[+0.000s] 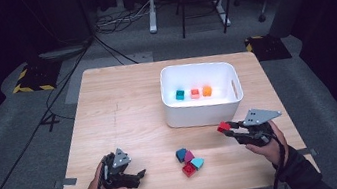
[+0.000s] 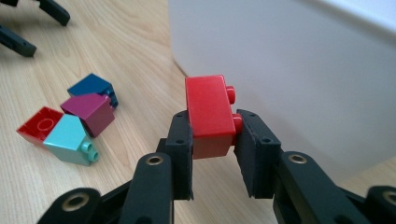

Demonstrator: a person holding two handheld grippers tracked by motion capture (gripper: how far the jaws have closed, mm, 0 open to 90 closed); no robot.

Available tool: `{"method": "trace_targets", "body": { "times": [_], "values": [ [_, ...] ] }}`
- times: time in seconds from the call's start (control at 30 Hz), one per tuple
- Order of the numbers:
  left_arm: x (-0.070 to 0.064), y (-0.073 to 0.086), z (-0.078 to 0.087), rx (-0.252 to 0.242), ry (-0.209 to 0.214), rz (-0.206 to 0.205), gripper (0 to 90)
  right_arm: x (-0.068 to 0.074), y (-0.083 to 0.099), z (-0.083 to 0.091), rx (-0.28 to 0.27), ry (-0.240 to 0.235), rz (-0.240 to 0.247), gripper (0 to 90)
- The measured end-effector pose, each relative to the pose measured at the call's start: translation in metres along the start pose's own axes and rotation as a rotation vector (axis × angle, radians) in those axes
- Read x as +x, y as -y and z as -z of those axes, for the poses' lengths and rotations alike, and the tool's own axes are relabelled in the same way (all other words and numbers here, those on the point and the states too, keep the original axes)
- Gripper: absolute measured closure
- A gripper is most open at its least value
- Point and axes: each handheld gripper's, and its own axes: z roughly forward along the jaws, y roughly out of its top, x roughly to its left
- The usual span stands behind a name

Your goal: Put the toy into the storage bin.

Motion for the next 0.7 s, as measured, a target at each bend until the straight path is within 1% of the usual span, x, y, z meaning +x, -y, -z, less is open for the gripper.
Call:
{"method": "trace_targets", "body": {
  "times": [0.03, 0.17, 0.2, 0.27, 0.33, 0.5, 0.53, 0.63, 0.7],
  "values": [
    [0.0, 0.0, 0.0, 0.0, 0.006, 0.003, 11.9, -0.001, -0.002, 0.003, -0.005, 0.0, -0.003, 68.2],
    [0.0, 0.0, 0.0, -0.001, 0.006, 0.005, 11.8, -0.003, -0.009, 0.013, -0.017, 0.003, -0.007, 68.2],
    [0.0, 0.0, 0.0, 0.0, 0.005, 0.002, 11.8, -0.003, -0.01, 0.015, -0.018, 0.005, -0.003, 68.2],
    [0.0, 0.0, 0.0, -0.001, 0.006, 0.005, 11.8, -0.004, -0.014, 0.019, -0.037, 0.004, 0.012, 68.3],
    [0.0, 0.0, 0.0, -0.001, 0.006, 0.005, 11.8, -0.004, -0.018, 0.022, -0.036, -0.003, 0.015, 68.3],
    [0.0, 0.0, 0.0, -0.001, 0.006, 0.005, 11.8, -0.003, -0.029, 0.029, -0.048, 0.01, 0.021, 68.3],
    [0.0, 0.0, 0.0, -0.001, 0.005, 0.004, 11.8, -0.004, -0.031, 0.031, -0.057, 0.015, 0.028, 68.3],
    [0.0, 0.0, 0.0, -0.001, 0.006, 0.005, 11.8, -0.005, -0.039, 0.04, -0.089, 0.032, 0.017, 68.3],
    [0.0, 0.0, 0.0, -0.001, 0.006, 0.005, 11.8, -0.009, -0.046, 0.046, -0.111, 0.04, 0.013, 68.3]
  ]
}}
